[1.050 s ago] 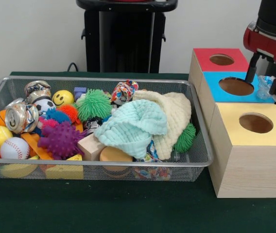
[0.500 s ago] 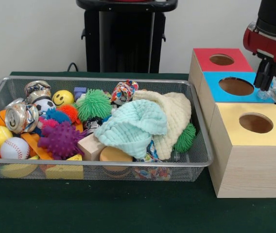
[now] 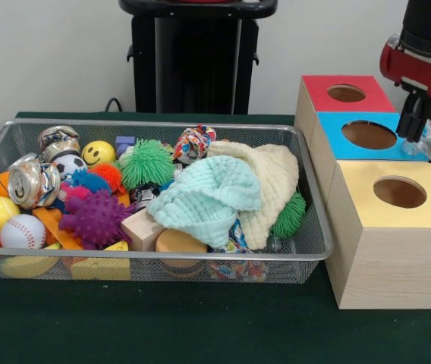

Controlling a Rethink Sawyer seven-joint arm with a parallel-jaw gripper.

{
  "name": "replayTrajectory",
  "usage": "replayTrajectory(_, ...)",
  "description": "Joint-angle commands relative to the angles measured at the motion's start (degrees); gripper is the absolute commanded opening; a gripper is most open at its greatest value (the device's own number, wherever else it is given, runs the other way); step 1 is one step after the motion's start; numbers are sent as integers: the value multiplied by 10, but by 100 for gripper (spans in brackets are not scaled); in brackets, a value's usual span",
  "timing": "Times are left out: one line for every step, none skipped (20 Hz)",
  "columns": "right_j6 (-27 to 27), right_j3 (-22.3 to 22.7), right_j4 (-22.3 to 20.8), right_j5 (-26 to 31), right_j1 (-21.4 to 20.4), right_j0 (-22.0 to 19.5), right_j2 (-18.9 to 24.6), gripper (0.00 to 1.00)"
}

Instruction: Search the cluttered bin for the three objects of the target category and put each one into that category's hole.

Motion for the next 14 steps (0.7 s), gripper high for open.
replayTrajectory(107,39,18,-37,19,-13,47,0)
replayTrajectory(108,39,18,-36,19,-13,47,0)
replayTrajectory(108,39,18,-35,18,-12,47,0)
replayTrajectory(107,39,17,-34,18,-13,47,0)
replayTrajectory(105,39,17,-32,17,-14,47,0)
replayTrajectory(103,40,16,-31,16,-14,48,0)
replayTrajectory(103,39,17,-29,15,-15,48,0)
replayTrajectory(103,39,17,-26,14,-14,48,0)
replayTrajectory(102,38,16,-25,14,-15,48,0)
replayTrajectory(100,38,15,-26,14,-15,48,0)
replayTrajectory(99,39,14,-26,14,-15,47,0)
replayTrajectory(98,39,13,-26,14,-15,47,0)
replayTrajectory(96,38,12,-25,13,-16,47,0)
replayTrajectory(96,38,11,-21,14,-15,46,0)
